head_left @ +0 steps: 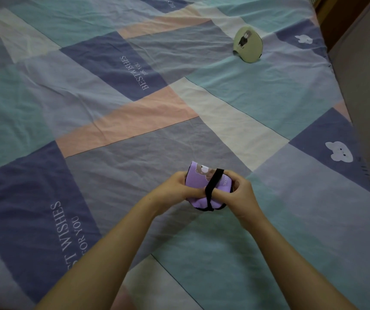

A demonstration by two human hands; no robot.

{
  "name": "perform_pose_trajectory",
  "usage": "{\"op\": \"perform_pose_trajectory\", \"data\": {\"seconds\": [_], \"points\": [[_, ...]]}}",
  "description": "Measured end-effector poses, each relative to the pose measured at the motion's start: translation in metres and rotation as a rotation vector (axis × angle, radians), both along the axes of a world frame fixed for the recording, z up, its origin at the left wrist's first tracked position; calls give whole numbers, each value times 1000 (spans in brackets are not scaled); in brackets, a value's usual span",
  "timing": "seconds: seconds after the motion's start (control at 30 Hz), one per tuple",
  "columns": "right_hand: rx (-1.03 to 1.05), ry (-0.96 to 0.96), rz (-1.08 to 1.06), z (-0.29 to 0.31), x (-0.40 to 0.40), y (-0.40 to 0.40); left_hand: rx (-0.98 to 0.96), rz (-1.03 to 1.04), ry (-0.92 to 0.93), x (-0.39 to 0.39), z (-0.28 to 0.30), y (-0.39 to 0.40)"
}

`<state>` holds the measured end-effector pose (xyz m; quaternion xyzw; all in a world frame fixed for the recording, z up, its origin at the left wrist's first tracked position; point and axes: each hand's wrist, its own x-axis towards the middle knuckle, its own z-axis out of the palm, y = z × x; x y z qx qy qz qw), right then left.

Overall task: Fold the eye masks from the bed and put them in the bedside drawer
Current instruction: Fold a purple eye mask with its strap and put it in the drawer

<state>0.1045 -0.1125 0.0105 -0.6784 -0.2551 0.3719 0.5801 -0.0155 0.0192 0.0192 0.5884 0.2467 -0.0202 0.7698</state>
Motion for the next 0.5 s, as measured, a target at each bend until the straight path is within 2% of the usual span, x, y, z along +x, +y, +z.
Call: {"op": "perform_pose_trajectory", "data": {"seconds": [0.23,0.5], "points": [[-116,213,28,6,5,9,-78,54,63,-3,1,1],[-148,40,50,14,-4,19,66,-34,142,-12,9,7]]}}
